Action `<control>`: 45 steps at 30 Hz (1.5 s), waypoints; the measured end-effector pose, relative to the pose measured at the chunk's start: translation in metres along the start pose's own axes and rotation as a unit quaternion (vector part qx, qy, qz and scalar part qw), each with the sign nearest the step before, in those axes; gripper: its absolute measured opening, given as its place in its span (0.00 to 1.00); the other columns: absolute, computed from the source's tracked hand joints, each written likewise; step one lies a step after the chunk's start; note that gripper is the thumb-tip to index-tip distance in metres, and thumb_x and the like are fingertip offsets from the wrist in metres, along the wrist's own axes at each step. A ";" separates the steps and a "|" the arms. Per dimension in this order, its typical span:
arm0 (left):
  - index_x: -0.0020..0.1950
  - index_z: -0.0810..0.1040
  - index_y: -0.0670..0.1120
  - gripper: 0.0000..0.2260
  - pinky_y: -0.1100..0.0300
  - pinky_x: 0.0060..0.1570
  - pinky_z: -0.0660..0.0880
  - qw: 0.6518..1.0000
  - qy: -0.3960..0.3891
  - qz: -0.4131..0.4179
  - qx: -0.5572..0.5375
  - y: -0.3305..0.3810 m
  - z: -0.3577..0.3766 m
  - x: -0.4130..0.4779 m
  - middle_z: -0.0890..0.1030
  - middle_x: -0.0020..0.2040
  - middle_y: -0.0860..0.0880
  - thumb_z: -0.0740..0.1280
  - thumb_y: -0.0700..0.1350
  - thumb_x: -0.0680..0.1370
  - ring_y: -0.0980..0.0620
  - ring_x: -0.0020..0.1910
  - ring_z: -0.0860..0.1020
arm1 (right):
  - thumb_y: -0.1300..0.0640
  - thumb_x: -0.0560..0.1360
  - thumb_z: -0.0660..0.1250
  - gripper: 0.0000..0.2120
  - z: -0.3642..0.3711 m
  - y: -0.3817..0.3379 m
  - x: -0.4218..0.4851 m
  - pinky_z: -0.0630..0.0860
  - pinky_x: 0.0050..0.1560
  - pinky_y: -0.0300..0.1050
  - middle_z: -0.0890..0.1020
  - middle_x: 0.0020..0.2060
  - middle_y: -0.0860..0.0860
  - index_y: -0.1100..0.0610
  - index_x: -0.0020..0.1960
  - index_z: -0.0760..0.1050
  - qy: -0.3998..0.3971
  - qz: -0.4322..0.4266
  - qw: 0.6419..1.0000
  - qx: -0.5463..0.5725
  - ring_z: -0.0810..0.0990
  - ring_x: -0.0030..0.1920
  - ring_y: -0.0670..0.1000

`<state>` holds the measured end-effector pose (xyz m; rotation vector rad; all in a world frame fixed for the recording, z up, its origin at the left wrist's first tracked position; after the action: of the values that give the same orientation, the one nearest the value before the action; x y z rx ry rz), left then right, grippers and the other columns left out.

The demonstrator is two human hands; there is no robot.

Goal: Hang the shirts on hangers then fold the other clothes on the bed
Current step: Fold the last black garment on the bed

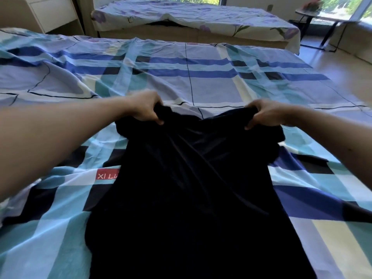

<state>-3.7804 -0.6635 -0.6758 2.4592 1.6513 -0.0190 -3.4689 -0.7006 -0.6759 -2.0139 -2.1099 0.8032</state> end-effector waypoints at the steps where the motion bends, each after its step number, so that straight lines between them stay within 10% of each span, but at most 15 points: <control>1: 0.50 0.83 0.50 0.11 0.58 0.43 0.71 0.999 0.041 -0.021 0.015 -0.003 -0.013 0.004 0.82 0.44 0.48 0.77 0.52 0.72 0.46 0.45 0.80 | 0.66 0.71 0.73 0.10 -0.012 -0.002 0.004 0.77 0.46 0.46 0.83 0.41 0.53 0.52 0.43 0.80 0.048 0.002 0.999 0.011 0.81 0.43 0.54; 6: 0.55 0.82 0.50 0.14 0.48 0.58 0.66 0.976 0.193 -0.051 0.085 -0.010 -0.072 0.011 0.80 0.52 0.41 0.71 0.56 0.75 0.39 0.57 0.75 | 0.62 0.72 0.71 0.09 -0.067 -0.029 -0.004 0.68 0.40 0.46 0.74 0.33 0.51 0.56 0.36 0.73 0.252 -0.037 0.967 -0.013 0.74 0.38 0.52; 13: 0.36 0.74 0.49 0.13 0.49 0.58 0.66 0.968 0.211 0.131 0.018 0.016 -0.085 -0.065 0.76 0.32 0.48 0.63 0.58 0.68 0.40 0.42 0.77 | 0.62 0.69 0.74 0.09 -0.061 -0.050 -0.074 0.68 0.36 0.43 0.75 0.32 0.52 0.55 0.36 0.74 0.224 -0.110 0.968 -0.038 0.73 0.35 0.52; 17: 0.36 0.69 0.54 0.05 0.54 0.46 0.70 0.950 0.208 0.222 -0.070 0.031 -0.074 -0.135 0.73 0.32 0.56 0.63 0.53 0.68 0.59 0.34 0.74 | 0.65 0.68 0.74 0.09 -0.038 -0.047 -0.136 0.65 0.31 0.37 0.72 0.28 0.50 0.62 0.37 0.73 0.232 -0.153 0.960 0.031 0.68 0.28 0.44; 22: 0.46 0.72 0.52 0.12 0.62 0.41 0.65 0.949 0.097 0.300 0.027 0.038 -0.009 -0.213 0.72 0.40 0.59 0.71 0.45 0.66 0.54 0.40 0.75 | 0.63 0.65 0.80 0.13 0.047 -0.024 -0.192 0.69 0.33 0.36 0.76 0.30 0.44 0.54 0.38 0.76 -0.064 -0.158 0.985 0.003 0.73 0.31 0.40; 26: 0.41 0.71 0.52 0.21 0.60 0.41 0.69 0.956 -0.110 0.265 0.064 0.033 0.048 -0.244 0.73 0.41 0.56 0.67 0.69 0.71 0.57 0.41 0.73 | 0.41 0.63 0.78 0.13 0.100 0.012 -0.227 0.68 0.37 0.45 0.76 0.32 0.46 0.47 0.35 0.77 -0.357 0.000 0.926 -0.127 0.72 0.34 0.47; 29: 0.34 0.68 0.45 0.30 0.56 0.36 0.68 0.974 -0.106 0.201 -0.013 0.035 0.046 -0.239 0.71 0.31 0.48 0.55 0.72 0.76 0.52 0.31 0.70 | 0.39 0.69 0.76 0.17 0.082 0.005 -0.209 0.71 0.39 0.44 0.77 0.31 0.47 0.51 0.34 0.77 -0.229 0.005 0.966 -0.117 0.75 0.34 0.47; 33: 0.40 0.70 0.54 0.17 0.59 0.46 0.67 0.983 0.064 0.169 -0.011 0.052 0.035 -0.223 0.73 0.40 0.56 0.52 0.64 0.75 0.58 0.43 0.71 | 0.44 0.72 0.76 0.15 0.050 -0.003 -0.181 0.72 0.45 0.45 0.80 0.42 0.50 0.53 0.47 0.77 0.070 0.011 0.996 -0.057 0.79 0.44 0.51; 39: 0.69 0.72 0.55 0.30 0.51 0.73 0.61 0.987 0.115 0.112 0.011 0.059 0.067 -0.191 0.68 0.73 0.52 0.50 0.67 0.74 0.50 0.74 0.63 | 0.33 0.71 0.71 0.42 0.071 0.019 -0.155 0.71 0.68 0.53 0.73 0.69 0.57 0.56 0.75 0.64 0.102 0.120 0.982 0.101 0.74 0.67 0.57; 45: 0.75 0.68 0.52 0.25 0.43 0.73 0.60 0.979 0.163 -0.087 -0.085 0.012 0.067 -0.144 0.62 0.78 0.41 0.63 0.57 0.80 0.39 0.76 0.60 | 0.37 0.71 0.75 0.37 0.068 0.028 -0.132 0.73 0.64 0.50 0.77 0.66 0.55 0.55 0.72 0.69 0.146 0.131 0.972 0.129 0.76 0.65 0.56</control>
<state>-3.8187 -0.8106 -0.7241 2.2741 1.9007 0.5059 -3.4588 -0.8469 -0.7105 -2.1373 -1.5210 0.7176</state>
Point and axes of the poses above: each hand's wrist, its own x-axis towards the middle knuckle, its own z-axis out of the palm, y = z × x, the point moved 7 cm from there along x, towards the middle knuckle
